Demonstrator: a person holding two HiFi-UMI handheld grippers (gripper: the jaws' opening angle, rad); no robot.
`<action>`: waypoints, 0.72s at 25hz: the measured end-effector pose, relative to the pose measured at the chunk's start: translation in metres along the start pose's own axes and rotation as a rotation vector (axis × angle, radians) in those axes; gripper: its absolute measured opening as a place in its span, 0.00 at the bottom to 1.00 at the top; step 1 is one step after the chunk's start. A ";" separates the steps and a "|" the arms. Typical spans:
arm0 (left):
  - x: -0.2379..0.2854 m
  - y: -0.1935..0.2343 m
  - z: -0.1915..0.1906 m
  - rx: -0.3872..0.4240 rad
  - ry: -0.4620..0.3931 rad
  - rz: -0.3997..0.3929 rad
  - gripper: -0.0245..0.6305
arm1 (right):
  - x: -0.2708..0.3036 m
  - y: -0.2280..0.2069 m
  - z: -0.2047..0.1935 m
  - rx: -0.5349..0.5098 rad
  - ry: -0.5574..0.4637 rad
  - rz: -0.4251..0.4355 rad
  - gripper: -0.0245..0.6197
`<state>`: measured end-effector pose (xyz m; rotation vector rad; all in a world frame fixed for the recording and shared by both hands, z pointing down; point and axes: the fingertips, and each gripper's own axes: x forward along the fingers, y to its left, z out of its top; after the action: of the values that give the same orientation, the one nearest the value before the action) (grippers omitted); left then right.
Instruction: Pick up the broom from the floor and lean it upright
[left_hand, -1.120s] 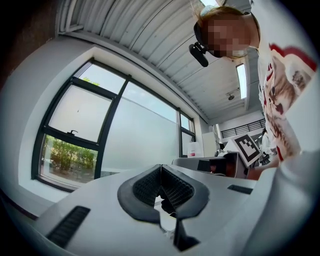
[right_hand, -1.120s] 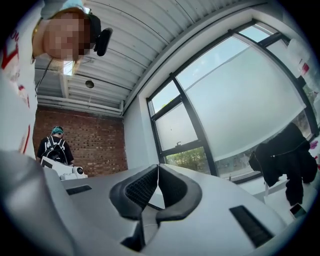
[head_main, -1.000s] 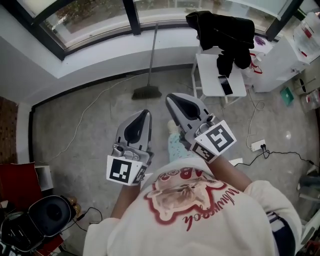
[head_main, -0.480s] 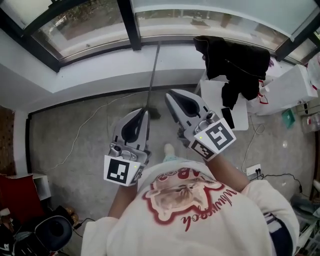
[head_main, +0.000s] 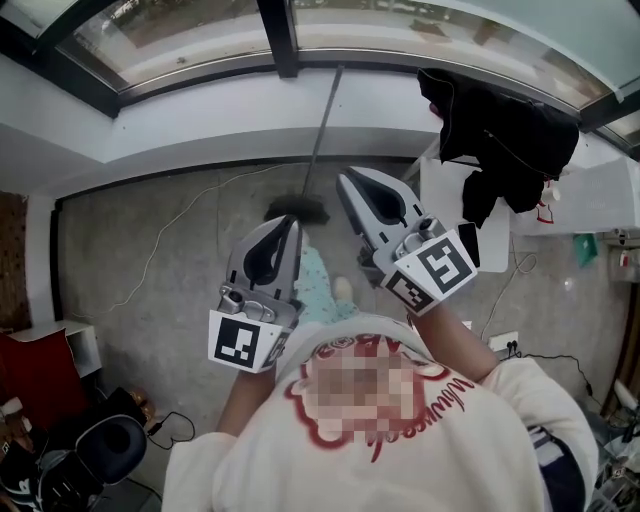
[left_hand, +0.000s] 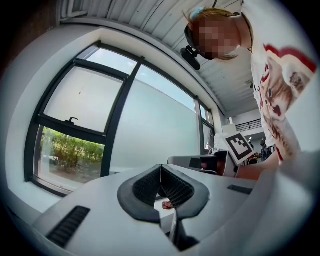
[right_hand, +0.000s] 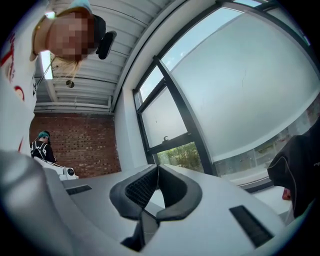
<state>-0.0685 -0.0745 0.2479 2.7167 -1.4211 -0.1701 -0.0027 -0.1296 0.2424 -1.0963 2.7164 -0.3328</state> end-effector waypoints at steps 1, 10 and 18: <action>0.005 0.005 -0.002 -0.009 -0.001 -0.003 0.07 | 0.005 -0.004 -0.002 0.000 0.002 -0.002 0.08; 0.082 0.076 -0.011 -0.035 -0.006 -0.096 0.07 | 0.080 -0.061 -0.006 -0.022 0.021 -0.075 0.08; 0.160 0.164 -0.001 -0.023 0.009 -0.190 0.07 | 0.185 -0.118 0.000 -0.040 -0.011 -0.147 0.08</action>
<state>-0.1115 -0.2993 0.2574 2.8261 -1.1500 -0.1831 -0.0558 -0.3417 0.2577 -1.3084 2.6497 -0.2950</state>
